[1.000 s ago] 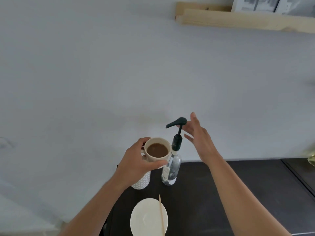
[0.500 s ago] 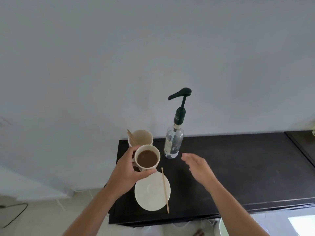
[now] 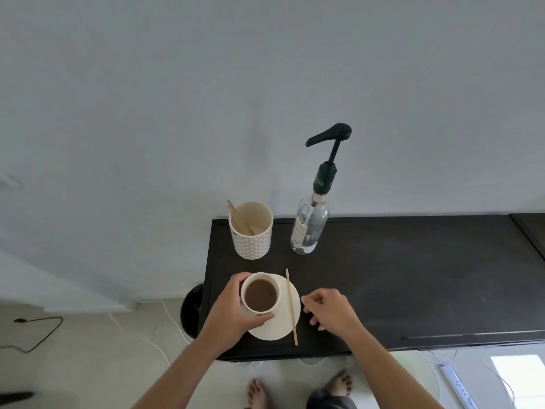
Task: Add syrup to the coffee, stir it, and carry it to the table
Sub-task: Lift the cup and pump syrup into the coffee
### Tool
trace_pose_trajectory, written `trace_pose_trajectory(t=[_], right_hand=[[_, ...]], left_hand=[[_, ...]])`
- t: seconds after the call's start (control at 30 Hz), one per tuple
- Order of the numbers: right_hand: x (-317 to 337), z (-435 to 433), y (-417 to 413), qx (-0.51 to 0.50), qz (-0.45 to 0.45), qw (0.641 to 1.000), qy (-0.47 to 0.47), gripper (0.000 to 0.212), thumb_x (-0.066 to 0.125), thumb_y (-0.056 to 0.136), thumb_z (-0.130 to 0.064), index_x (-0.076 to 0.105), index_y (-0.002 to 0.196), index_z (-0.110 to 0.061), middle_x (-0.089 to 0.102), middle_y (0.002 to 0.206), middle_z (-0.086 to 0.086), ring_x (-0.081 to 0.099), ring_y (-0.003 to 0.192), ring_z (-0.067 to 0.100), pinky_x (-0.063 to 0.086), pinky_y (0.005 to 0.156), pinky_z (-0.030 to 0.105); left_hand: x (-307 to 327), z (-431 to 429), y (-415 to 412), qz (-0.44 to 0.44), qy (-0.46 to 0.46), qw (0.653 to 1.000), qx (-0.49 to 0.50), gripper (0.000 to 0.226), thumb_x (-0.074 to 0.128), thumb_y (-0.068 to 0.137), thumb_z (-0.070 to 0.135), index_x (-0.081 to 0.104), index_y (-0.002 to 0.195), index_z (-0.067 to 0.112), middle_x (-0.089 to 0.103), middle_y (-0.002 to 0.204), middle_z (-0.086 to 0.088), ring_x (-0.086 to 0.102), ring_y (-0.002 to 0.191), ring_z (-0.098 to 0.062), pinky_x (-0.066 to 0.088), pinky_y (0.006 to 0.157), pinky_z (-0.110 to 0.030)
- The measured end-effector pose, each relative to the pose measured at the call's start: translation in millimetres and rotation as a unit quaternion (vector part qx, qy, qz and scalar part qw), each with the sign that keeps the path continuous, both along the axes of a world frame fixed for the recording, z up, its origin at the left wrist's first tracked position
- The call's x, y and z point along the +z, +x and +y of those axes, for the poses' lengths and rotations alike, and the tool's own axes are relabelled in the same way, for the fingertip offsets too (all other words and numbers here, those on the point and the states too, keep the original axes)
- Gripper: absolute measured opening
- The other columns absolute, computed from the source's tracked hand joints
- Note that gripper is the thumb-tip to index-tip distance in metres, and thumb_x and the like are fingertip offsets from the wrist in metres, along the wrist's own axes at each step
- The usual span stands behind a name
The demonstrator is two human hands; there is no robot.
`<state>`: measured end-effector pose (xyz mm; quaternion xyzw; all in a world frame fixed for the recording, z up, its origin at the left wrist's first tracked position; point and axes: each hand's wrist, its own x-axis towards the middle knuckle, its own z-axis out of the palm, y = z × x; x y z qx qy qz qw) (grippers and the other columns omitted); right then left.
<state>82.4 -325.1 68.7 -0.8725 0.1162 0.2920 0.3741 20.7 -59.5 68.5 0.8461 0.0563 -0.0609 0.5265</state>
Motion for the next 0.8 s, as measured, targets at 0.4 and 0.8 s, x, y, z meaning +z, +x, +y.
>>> trace_pose_trajectory(t=[0.4, 0.8], right_hand=[[-4, 10, -7, -0.031, 0.011, 0.999, 0.005, 0.023, 0.076, 0.108, -0.03, 0.084, 0.091, -0.016, 0.087, 0.079, -0.006, 0.082, 0.06, 0.014, 0.06, 0.052, 0.02], [-19, 9, -2, -0.038, 0.003, 0.999, 0.02, 0.027, 0.077, 0.105, -0.035, 0.084, 0.085, -0.02, 0.088, 0.078, 0.0, 0.087, 0.076, 0.025, 0.074, 0.08, 0.048]], left_hand=[[-11, -7, -3, -0.004, -0.029, 1.0, -0.001, 0.094, 0.107, 0.069, 0.06, 0.053, 0.145, 0.048, 0.068, 0.143, 0.023, 0.067, 0.134, -0.003, 0.057, 0.11, -0.029], [-18, -17, 0, -0.021, -0.026, 0.999, -0.004, 0.095, 0.107, 0.068, 0.058, 0.051, 0.145, 0.057, 0.067, 0.146, 0.025, 0.065, 0.138, -0.002, 0.055, 0.11, -0.027]])
